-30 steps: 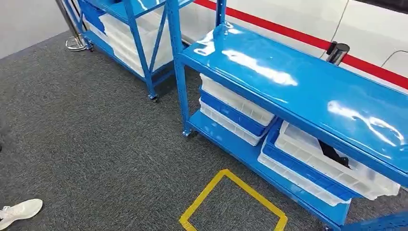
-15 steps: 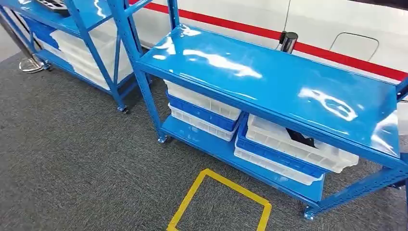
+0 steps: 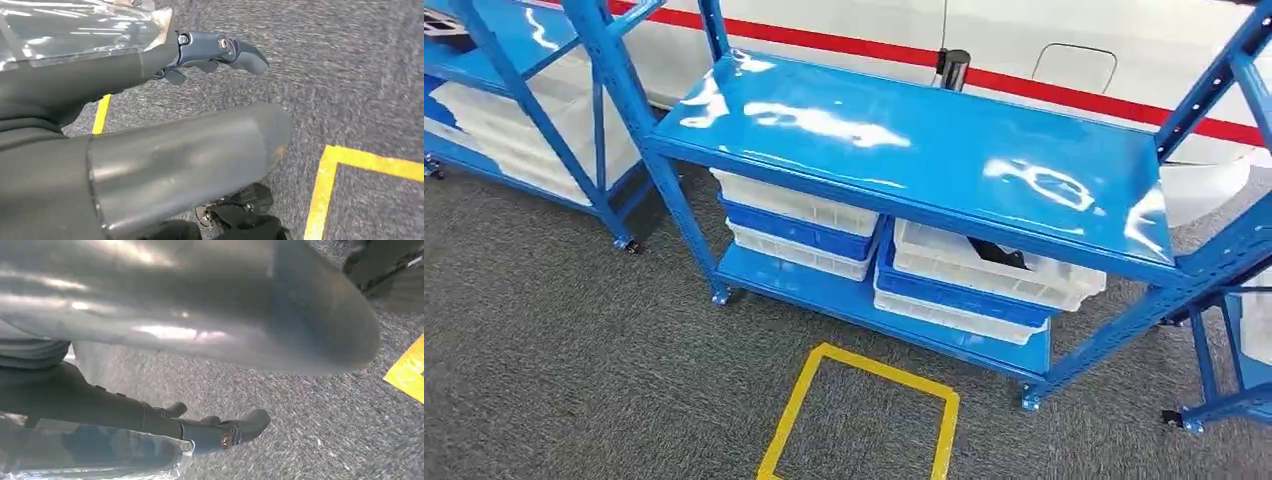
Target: Take the parts from the cabinet and place them on the table.
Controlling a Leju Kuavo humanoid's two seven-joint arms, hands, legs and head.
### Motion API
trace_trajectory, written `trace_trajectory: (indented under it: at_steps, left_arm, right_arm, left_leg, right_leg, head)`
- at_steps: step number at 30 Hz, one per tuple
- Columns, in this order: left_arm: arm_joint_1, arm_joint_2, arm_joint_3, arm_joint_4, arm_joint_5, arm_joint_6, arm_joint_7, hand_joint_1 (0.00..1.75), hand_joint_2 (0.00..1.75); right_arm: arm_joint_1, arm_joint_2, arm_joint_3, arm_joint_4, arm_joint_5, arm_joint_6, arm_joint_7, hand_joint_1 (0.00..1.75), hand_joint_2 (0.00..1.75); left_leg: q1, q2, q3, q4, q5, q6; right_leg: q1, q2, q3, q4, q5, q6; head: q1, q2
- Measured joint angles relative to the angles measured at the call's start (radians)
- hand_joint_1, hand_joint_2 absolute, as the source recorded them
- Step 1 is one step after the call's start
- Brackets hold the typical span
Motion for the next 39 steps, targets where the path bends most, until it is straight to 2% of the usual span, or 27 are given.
trace_trajectory:
  at_steps: [2,4,8,9,10,11,12,14,15,16,18,19,20,21,22,24,25,26,27,29,30,31,32,33,34,35,39]
  left_arm:
    - [-0.001,0.000,0.000,0.000,0.000,0.000,-0.001,0.00,0.00]
    - [-0.004,0.000,0.000,0.000,0.001,0.000,-0.002,0.00,0.00]
    - [-0.004,0.000,0.000,0.000,0.001,0.000,-0.002,0.00,0.00]
    - [-0.006,0.000,0.000,0.000,0.002,0.000,-0.002,0.00,0.00]
    - [-0.007,-0.001,0.000,0.000,0.002,0.000,-0.003,0.00,0.00]
    - [-0.005,0.000,0.000,0.000,0.001,0.000,-0.004,0.00,0.00]
    - [-0.001,0.000,0.000,0.000,-0.003,0.000,-0.004,0.00,0.00]
    - [-0.001,0.001,0.000,0.000,-0.003,0.000,-0.004,0.00,0.00]
    - [-0.001,0.002,0.000,0.000,-0.003,0.000,-0.004,0.00,0.00]
    - [-0.001,0.002,0.000,0.000,-0.004,0.000,-0.003,0.00,0.00]
    - [-0.006,0.002,0.000,0.000,-0.005,0.000,-0.001,0.00,0.00]
    - [-0.007,0.001,0.000,0.000,-0.005,0.000,0.000,0.00,0.00]
    - [-0.009,-0.002,0.000,0.000,-0.006,0.000,0.000,0.00,0.00]
    - [-0.011,-0.002,0.000,0.000,-0.006,0.001,0.000,0.00,0.00]
    - [-0.011,-0.001,0.000,0.000,-0.006,0.001,0.000,0.00,0.00]
    - [-0.011,-0.001,0.000,0.000,-0.009,0.001,0.002,0.00,0.00]
    - [-0.011,-0.001,0.000,0.000,-0.011,0.001,0.003,0.00,0.00]
    - [-0.011,-0.002,0.000,0.000,-0.014,0.001,0.003,0.00,0.00]
    - [-0.012,-0.002,0.000,0.000,-0.014,0.001,0.004,0.00,0.00]
    - [-0.013,-0.004,0.000,0.000,-0.014,0.000,0.005,0.00,0.00]
    - [-0.014,-0.005,0.000,0.000,-0.014,0.000,0.004,0.00,0.00]
    - [-0.014,-0.004,0.000,0.000,-0.014,0.000,0.004,0.00,0.00]
    - [-0.015,-0.004,0.000,0.000,-0.014,0.001,0.002,0.00,0.00]
    - [-0.018,-0.004,0.000,0.000,-0.011,0.002,0.002,0.00,0.00]
    - [-0.018,-0.002,0.000,0.000,-0.003,0.005,0.002,0.00,0.00]
    - [-0.018,-0.002,0.001,0.000,0.004,0.006,0.002,0.00,0.00]
    - [-0.018,-0.002,0.015,0.000,0.020,0.011,0.002,0.00,0.00]
  right_arm:
    - [-0.002,0.002,-0.001,0.000,0.001,0.000,-0.002,0.00,0.00]
    - [0.000,0.002,-0.002,0.000,0.001,0.000,-0.004,0.00,0.00]
    - [0.000,0.002,-0.002,0.000,0.001,0.000,-0.004,0.00,0.00]
    - [0.002,0.001,-0.003,0.000,0.001,0.000,-0.004,0.00,0.00]
    - [0.001,0.002,-0.003,0.000,0.001,0.000,-0.005,0.00,0.00]
    - [-0.001,0.001,-0.004,0.000,0.002,0.000,-0.005,0.00,0.00]
    - [0.003,0.002,-0.005,0.000,0.002,0.000,-0.005,0.00,0.00]
    - [0.002,0.002,-0.006,0.000,0.003,0.000,-0.005,0.00,0.00]
    - [0.002,0.002,-0.006,0.000,0.003,0.000,-0.005,0.00,0.00]
    - [-0.003,0.003,-0.006,0.000,0.003,0.000,-0.005,0.00,0.00]
    - [0.000,0.002,-0.007,0.000,0.003,0.000,-0.005,0.00,0.00]
    - [0.005,0.002,-0.007,0.000,0.003,0.000,-0.005,0.00,0.00]
    - [0.006,-0.001,-0.008,0.000,0.003,0.000,-0.005,0.00,0.00]
    - [0.005,-0.001,-0.008,0.000,0.002,0.000,-0.005,0.00,0.00]
    - [0.003,0.001,-0.008,0.000,0.001,0.000,-0.005,0.00,0.00]
    - [-0.001,0.002,-0.010,0.000,-0.002,0.000,-0.005,0.00,0.00]
    - [0.000,0.002,-0.011,0.000,-0.002,0.000,-0.005,0.00,0.00]
    - [0.001,0.001,-0.013,0.000,-0.002,0.000,-0.005,0.00,0.00]
    - [0.004,0.001,-0.016,0.000,-0.002,0.000,-0.005,0.00,0.00]
    - [0.005,0.000,-0.018,0.000,-0.002,-0.001,-0.006,0.00,0.00]
    - [0.002,0.000,-0.018,0.000,0.003,-0.004,-0.013,0.00,0.00]
    - [0.001,0.000,-0.018,0.000,0.009,-0.007,-0.025,0.00,0.00]
    - [0.004,0.000,-0.018,0.000,0.011,-0.009,-0.029,0.00,0.00]
    - [0.007,0.000,-0.018,0.000,0.013,-0.010,-0.031,0.00,0.00]
    - [0.009,0.002,-0.018,0.000,0.014,-0.011,-0.031,0.00,0.00]
    - [0.009,0.002,-0.018,0.000,0.017,-0.011,-0.031,0.00,0.00]
    - [0.008,0.001,-0.022,0.000,0.019,-0.010,-0.026,0.00,0.00]
  left_leg:
    - [-0.002,0.021,0.011,0.002,-0.009,-0.013]
    - [0.003,0.033,0.018,0.000,-0.011,-0.017]
    - [0.003,0.033,0.019,-0.001,-0.011,-0.017]
    - [0.006,0.044,0.021,0.000,-0.013,-0.024]
    - [0.014,0.030,0.019,0.009,-0.021,-0.031]
    - [0.019,-0.088,-0.067,0.211,-0.151,-0.039]
    - [0.019,-0.098,-0.113,0.280,-0.130,-0.036]
    - [0.022,-0.121,-0.038,0.109,-0.028,-0.029]
    - [0.027,-0.168,-0.011,0.041,-0.003,-0.026]
    - [0.026,-0.184,-0.007,0.019,-0.012,-0.028]
    - [0.015,-0.163,-0.010,0.024,-0.012,-0.022]
    - [0.009,-0.153,-0.009,0.023,-0.008,-0.013]
    - [0.015,-0.137,-0.007,0.008,0.003,0.000]
    - [0.014,-0.128,-0.006,0.003,0.007,0.007]
    - [0.013,-0.114,-0.007,0.003,0.008,0.016]
    - [0.009,-0.082,-0.009,0.003,0.007,0.018]
    - [0.007,-0.068,-0.012,0.004,0.007,0.019]
    - [0.006,-0.055,-0.012,0.004,0.006,0.018]
    - [0.006,-0.044,-0.011,0.004,0.006,0.018]
    - [0.007,-0.021,-0.008,0.004,0.004,0.015]
    - [0.005,-0.020,-0.005,0.005,0.002,0.010]
    - [-0.004,-0.013,-0.007,0.007,-0.003,0.001]
    - [-0.003,-0.008,-0.002,0.008,-0.005,-0.004]
    - [-0.005,-0.006,0.000,0.011,-0.007,-0.005]
    - [-0.003,-0.008,0.000,0.011,-0.012,0.022]
    - [-0.001,-0.009,-0.001,0.011,-0.004,0.027]
    - [0.005,-0.012,0.000,0.004,0.002,0.011]
  right_leg:
    - [0.004,0.024,-0.001,0.001,0.010,-0.021]
    - [0.006,0.038,-0.010,0.003,0.008,-0.026]
    - [0.006,0.039,-0.010,0.003,0.008,-0.027]
    - [0.005,0.051,-0.009,0.001,0.010,-0.036]
    - [-0.011,0.061,0.001,-0.001,0.014,-0.045]
    - [-0.005,0.095,-0.004,0.000,0.019,-0.059]
    - [-0.002,0.149,-0.001,0.001,0.020,-0.061]
    - [-0.003,0.180,0.004,0.001,0.020,-0.060]
    - [-0.003,0.191,0.000,0.001,0.021,-0.059]
    - [0.009,0.203,-0.005,0.009,0.017,-0.050]
    - [0.005,0.219,-0.016,0.002,0.024,-0.034]
    - [0.001,0.229,-0.026,-0.003,0.028,-0.025]
    - [0.007,0.232,-0.026,0.002,0.027,-0.016]
    - [0.004,0.179,-0.037,0.026,0.013,-0.019]
    - [0.008,0.139,-0.065,0.083,-0.023,-0.028]
    - [0.008,0.117,-0.146,0.245,-0.096,-0.037]
    - [0.008,0.116,-0.176,0.312,-0.116,-0.033]
    - [0.008,0.114,-0.179,0.325,-0.115,-0.026]
    - [0.008,0.112,-0.156,0.290,-0.098,-0.017]
    - [0.008,0.086,-0.052,0.107,-0.036,0.000]
    - [0.007,0.067,-0.002,0.020,-0.017,0.001]
    - [0.015,0.059,0.017,-0.001,-0.004,-0.008]
    - [0.015,0.063,0.010,-0.003,0.005,-0.021]
    - [0.012,0.064,0.013,-0.005,0.009,-0.023]
    - [0.003,0.063,0.015,-0.005,0.009,-0.023]
    - [0.007,0.063,0.015,-0.005,0.009,-0.023]
    - [0.015,0.062,0.013,-0.005,0.010,-0.029]
  head:
    - [-0.010,0.000]
    - [-0.010,0.000]
    - [-0.010,0.000]
    - [-0.008,0.000]
    - [-0.009,0.000]
    - [-0.012,0.000]
    - [-0.013,0.000]
    - [-0.013,0.000]
    - [-0.013,0.000]
    - [-0.014,0.000]
    - [-0.013,0.000]
    - [-0.014,0.000]
    - [-0.013,0.000]
    - [-0.013,0.000]
    - [-0.006,0.000]
    - [-0.003,0.000]
    - [-0.003,0.000]
    - [-0.003,0.000]
    - [-0.003,0.000]
    - [-0.002,0.000]
    - [-0.002,0.000]
    - [-0.002,0.000]
    - [-0.005,0.000]
    - [-0.006,0.000]
    - [-0.007,0.000]
    - [-0.007,0.000]
    - [-0.008,0.000]
